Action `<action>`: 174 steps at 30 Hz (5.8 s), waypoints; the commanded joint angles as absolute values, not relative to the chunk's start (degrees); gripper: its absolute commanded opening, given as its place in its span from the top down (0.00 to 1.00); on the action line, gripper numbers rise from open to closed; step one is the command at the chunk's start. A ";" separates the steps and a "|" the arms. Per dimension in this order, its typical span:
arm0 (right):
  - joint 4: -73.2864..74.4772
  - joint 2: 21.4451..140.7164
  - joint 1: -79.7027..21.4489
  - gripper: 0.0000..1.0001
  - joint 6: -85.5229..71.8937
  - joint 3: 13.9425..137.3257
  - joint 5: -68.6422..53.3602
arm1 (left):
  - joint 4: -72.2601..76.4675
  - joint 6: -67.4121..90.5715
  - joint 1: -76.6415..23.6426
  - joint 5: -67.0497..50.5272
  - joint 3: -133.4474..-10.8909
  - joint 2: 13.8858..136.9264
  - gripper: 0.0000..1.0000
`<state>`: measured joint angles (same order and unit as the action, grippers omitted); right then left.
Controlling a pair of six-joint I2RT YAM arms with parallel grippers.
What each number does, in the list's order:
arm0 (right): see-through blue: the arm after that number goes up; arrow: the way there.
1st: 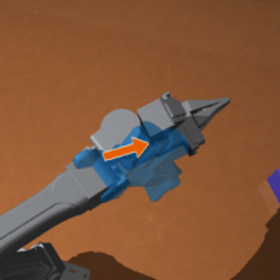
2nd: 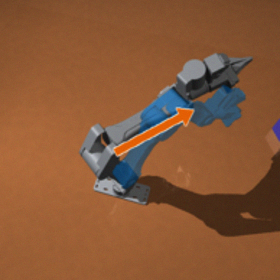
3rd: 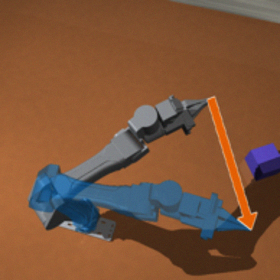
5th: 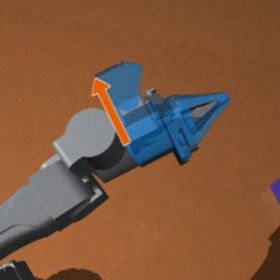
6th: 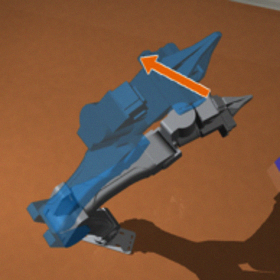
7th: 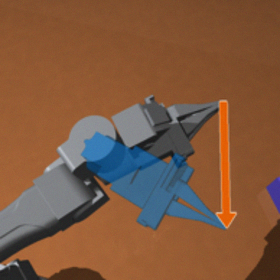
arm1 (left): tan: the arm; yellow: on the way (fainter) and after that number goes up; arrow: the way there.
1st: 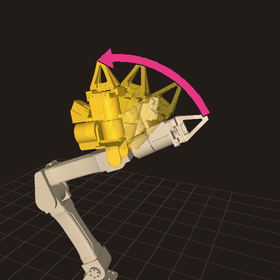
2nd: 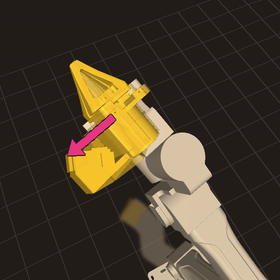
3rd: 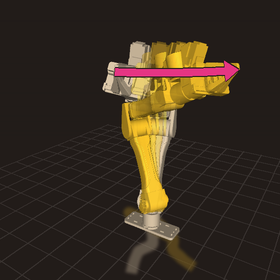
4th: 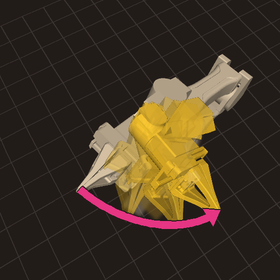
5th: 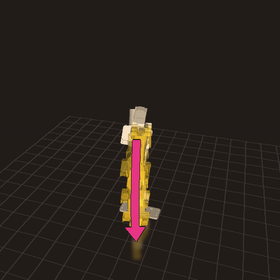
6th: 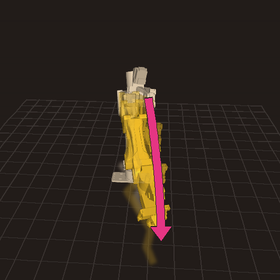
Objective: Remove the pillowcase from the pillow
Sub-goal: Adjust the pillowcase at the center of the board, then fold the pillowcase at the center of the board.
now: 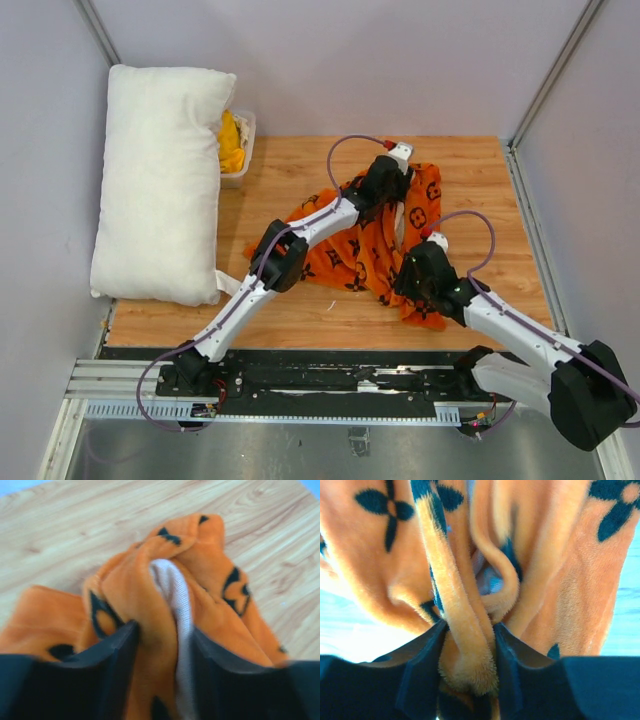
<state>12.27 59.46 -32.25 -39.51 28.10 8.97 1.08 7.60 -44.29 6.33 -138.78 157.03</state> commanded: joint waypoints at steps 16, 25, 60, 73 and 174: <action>11.24 74.48 -13.18 0.99 -20.79 61.40 -1.31 | 3.54 24.24 -23.08 11.58 -124.34 131.16 1.00; 27.84 96.63 -8.00 0.99 -8.27 104.62 -13.16 | 12.16 24.89 -20.37 13.44 -103.47 109.99 1.00; -11.35 68.83 6.79 0.26 -37.17 35.43 -24.44 | -3.92 17.75 -17.39 1.16 -57.70 89.23 0.28; -15.07 79.24 6.76 0.34 -39.07 28.71 -25.57 | 1.14 21.42 -16.86 1.06 -48.93 91.13 0.66; 2.33 69.09 1.41 0.99 -29.76 41.44 -10.36 | 5.85 23.59 -13.38 10.93 -42.13 87.52 0.05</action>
<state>-2.26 69.49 0.51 -32.27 40.34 -13.63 3.16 25.78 -15.27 14.57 -38.98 83.79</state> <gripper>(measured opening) 0.016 0.952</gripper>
